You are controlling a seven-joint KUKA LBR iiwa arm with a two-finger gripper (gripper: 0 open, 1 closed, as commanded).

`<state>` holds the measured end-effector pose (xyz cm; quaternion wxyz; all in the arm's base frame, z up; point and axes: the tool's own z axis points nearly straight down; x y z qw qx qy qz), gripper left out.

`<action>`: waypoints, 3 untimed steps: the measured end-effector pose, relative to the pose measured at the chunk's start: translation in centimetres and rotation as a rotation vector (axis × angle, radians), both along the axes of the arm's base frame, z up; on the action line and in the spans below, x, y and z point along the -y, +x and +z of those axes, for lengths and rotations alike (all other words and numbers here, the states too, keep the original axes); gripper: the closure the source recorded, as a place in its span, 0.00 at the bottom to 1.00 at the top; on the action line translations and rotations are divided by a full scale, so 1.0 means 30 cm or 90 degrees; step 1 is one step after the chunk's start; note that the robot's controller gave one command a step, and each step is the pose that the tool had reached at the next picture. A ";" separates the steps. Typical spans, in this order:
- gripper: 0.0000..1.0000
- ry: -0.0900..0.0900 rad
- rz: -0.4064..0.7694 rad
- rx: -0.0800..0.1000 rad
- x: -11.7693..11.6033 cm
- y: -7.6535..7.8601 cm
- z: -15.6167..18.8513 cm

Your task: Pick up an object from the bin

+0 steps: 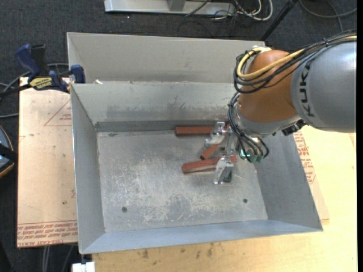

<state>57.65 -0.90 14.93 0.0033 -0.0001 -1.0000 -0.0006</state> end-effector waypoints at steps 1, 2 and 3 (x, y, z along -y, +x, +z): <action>0.00 0.000 0.000 0.005 0.000 0.006 0.014; 1.00 0.000 0.122 0.008 0.026 0.064 -0.241; 1.00 0.001 0.122 0.008 0.026 0.064 -0.241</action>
Offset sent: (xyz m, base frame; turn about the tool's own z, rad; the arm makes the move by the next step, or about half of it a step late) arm 0.0153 -0.0088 -0.0793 -0.1934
